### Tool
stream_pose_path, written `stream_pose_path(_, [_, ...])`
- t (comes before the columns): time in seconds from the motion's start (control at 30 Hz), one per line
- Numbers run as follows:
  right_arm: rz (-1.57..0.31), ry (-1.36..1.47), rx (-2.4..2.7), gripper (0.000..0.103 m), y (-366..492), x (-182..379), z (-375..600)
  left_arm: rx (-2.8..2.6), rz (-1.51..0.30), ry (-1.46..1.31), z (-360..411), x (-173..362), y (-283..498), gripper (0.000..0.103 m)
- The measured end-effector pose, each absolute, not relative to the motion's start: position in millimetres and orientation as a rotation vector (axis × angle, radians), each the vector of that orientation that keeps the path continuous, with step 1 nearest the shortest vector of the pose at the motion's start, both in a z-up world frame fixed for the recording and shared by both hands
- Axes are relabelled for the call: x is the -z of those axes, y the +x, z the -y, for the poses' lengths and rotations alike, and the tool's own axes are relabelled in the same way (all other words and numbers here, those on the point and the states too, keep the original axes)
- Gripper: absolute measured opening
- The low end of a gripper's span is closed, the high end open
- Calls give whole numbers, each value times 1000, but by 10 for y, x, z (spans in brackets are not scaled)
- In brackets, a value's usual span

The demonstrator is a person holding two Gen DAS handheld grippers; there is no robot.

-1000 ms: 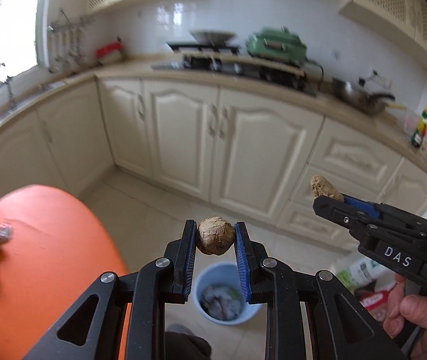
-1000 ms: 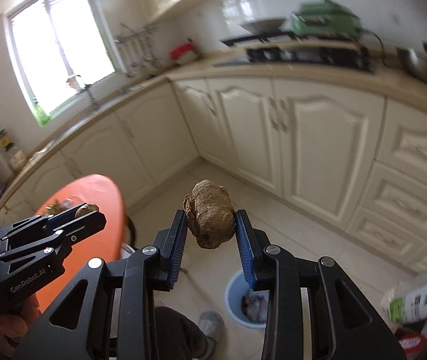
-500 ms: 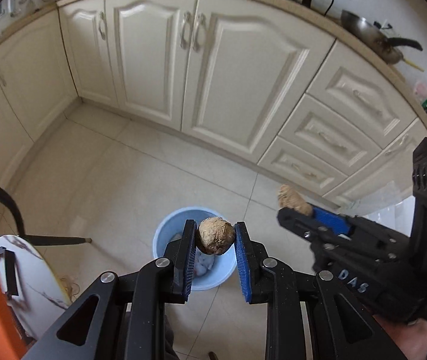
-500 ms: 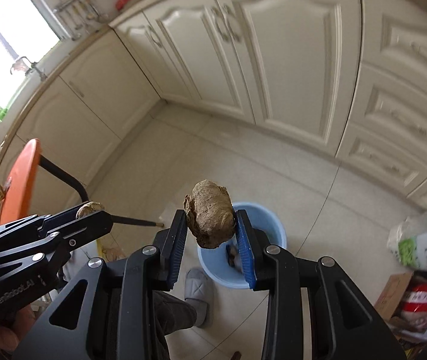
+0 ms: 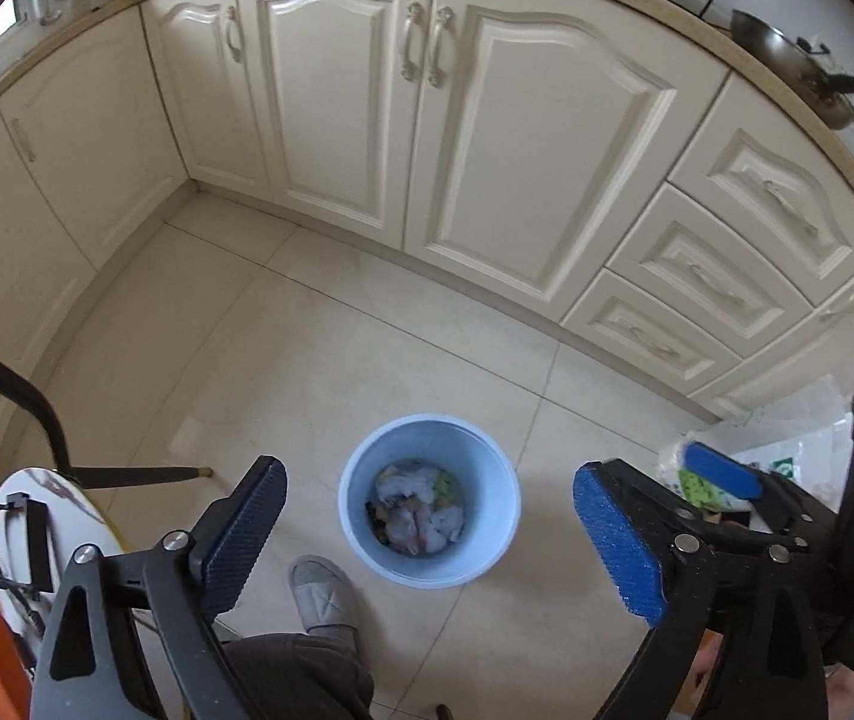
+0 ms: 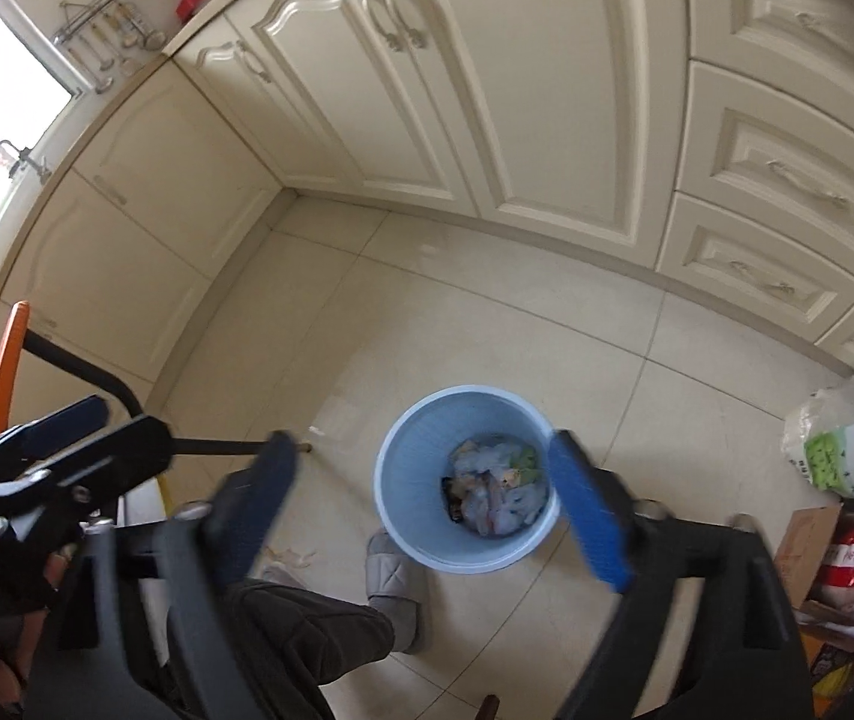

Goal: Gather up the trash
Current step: 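Carry both items to the blue bin and open both tools to drop them, then return both tools from the bin to the orange table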

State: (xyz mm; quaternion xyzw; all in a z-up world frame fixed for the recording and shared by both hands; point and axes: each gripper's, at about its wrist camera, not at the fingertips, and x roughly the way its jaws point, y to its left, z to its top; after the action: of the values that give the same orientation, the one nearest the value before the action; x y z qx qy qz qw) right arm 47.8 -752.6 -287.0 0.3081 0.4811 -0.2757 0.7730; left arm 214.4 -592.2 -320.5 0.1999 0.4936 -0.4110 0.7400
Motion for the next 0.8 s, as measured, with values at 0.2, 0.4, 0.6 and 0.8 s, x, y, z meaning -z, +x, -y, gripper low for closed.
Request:
stream_pose_path(0.2, [-1035,647,634,103,440,2718,7472,858,-1040,445,5803,3074,1938,96])
stream_pose_path(0.4, [-1013,621,638,103,441,2518,7382,864,-1020,418,5504,2855,1785,96])
stream_pose_path(0.6, [-980,585,637,103,456,2239,7256,873,-971,371,5096,2518,1691,96])
stream_pose_path(0.8, [-926,537,612,103,559,1853,7059,848,-890,293,4511,2082,1582,97])
